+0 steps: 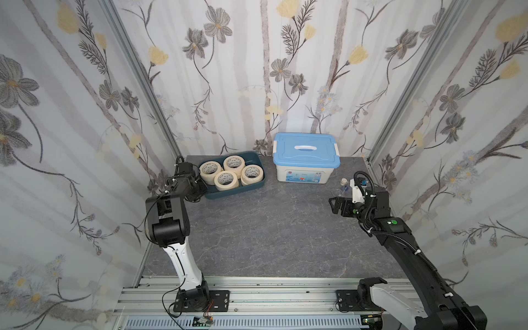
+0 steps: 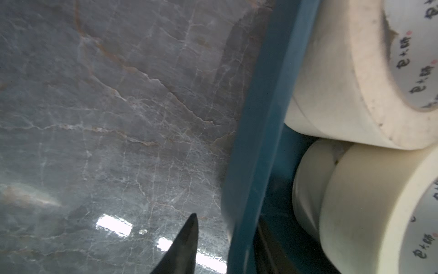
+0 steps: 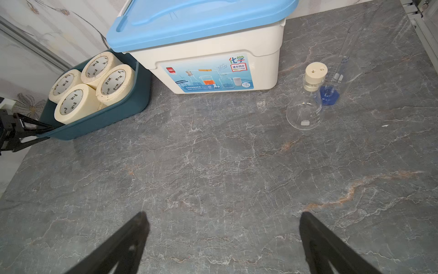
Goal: Take out the art tape in the storage box
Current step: Move the storage box to the center of the board.
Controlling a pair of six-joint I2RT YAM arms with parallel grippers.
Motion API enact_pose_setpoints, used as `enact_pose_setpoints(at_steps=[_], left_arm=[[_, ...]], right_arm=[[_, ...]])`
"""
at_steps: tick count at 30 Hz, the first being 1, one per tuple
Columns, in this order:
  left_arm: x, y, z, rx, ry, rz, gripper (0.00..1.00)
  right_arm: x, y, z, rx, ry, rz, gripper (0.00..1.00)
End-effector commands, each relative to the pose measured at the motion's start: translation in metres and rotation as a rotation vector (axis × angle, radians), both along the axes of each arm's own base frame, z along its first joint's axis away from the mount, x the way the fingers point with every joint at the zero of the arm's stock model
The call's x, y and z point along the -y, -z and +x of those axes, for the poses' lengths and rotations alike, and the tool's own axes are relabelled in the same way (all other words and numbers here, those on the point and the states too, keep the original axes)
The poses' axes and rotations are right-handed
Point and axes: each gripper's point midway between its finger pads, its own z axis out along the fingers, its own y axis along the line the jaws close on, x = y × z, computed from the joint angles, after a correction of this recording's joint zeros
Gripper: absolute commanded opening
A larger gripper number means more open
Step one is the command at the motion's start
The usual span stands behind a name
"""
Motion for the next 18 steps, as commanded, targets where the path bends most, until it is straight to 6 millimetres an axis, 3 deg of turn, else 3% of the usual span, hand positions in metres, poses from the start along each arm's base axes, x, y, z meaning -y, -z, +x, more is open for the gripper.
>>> enact_pose_setpoints(at_steps=[1, 9, 18], left_arm=[[-0.003, -0.002, -0.008, -0.023, -0.002, 0.019, 0.24], [0.0, -0.008, -0.032, -0.023, 0.012, 0.051, 0.0], [0.033, -0.007, -0.068, -0.025, 0.09, 0.063, 0.0]], right_arm=[[-0.001, 0.001, -0.001, -0.008, 0.0, 0.011, 1.0], [-0.001, -0.001, 0.001, -0.006, 0.001, 0.009, 1.0], [-0.002, -0.001, 0.0, -0.004, -0.007, 0.004, 1.0]])
